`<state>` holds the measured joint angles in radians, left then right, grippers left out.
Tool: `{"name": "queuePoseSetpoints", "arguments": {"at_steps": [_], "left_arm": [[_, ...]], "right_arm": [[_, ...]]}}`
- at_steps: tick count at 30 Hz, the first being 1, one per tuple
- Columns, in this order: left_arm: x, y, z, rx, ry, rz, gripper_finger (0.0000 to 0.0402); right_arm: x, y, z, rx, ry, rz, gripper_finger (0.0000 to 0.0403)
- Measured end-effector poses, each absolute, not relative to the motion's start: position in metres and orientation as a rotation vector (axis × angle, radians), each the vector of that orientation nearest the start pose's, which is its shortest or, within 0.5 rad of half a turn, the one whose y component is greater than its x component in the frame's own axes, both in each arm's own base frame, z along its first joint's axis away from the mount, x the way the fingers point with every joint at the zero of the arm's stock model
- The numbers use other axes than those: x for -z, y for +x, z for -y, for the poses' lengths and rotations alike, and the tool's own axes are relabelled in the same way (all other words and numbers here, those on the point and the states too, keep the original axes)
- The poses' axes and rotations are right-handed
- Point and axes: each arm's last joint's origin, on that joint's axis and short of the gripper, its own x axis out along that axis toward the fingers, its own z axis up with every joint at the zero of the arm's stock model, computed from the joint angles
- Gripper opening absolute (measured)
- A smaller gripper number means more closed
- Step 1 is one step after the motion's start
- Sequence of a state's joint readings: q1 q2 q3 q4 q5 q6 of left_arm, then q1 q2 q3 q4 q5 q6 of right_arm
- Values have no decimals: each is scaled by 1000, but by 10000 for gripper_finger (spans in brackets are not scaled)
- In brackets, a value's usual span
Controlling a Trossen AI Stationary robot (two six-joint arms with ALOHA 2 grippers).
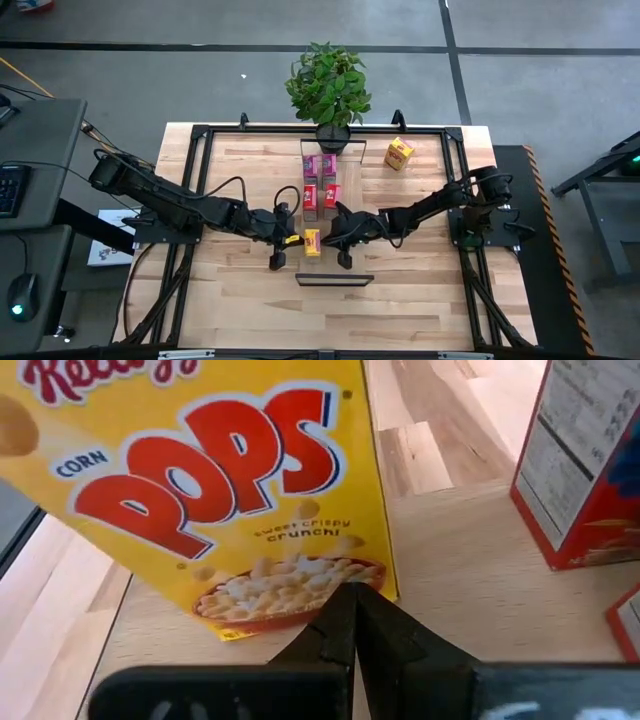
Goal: Stack cereal on shelf
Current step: Put the left yellow cereal box on the shelf, then put the yellow cereal box on the shelf aligned with the other yellow cereal box
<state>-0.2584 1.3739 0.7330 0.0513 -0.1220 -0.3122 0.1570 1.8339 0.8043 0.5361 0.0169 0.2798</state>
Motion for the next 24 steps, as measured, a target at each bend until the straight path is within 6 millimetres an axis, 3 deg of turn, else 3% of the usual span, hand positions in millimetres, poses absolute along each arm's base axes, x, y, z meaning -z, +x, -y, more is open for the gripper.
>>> {"name": "queuePoseSetpoints", "arguments": {"at_steps": [7, 13, 20, 24], "left_arm": [[-209, 272, 68, 39, -185, -608, 0], [-217, 258, 64, -18, -179, -646, 0], [-233, 242, 67, -138, -118, -587, 0], [-235, 230, 70, -193, -56, -520, 0]], "right_arm": [[-133, 345, -55, -95, 199, -544, 0], [-143, 332, -45, -57, 197, -672, 0], [-167, 310, -44, -10, 176, -762, 0], [-185, 288, -44, 143, 113, -816, 0]]}}
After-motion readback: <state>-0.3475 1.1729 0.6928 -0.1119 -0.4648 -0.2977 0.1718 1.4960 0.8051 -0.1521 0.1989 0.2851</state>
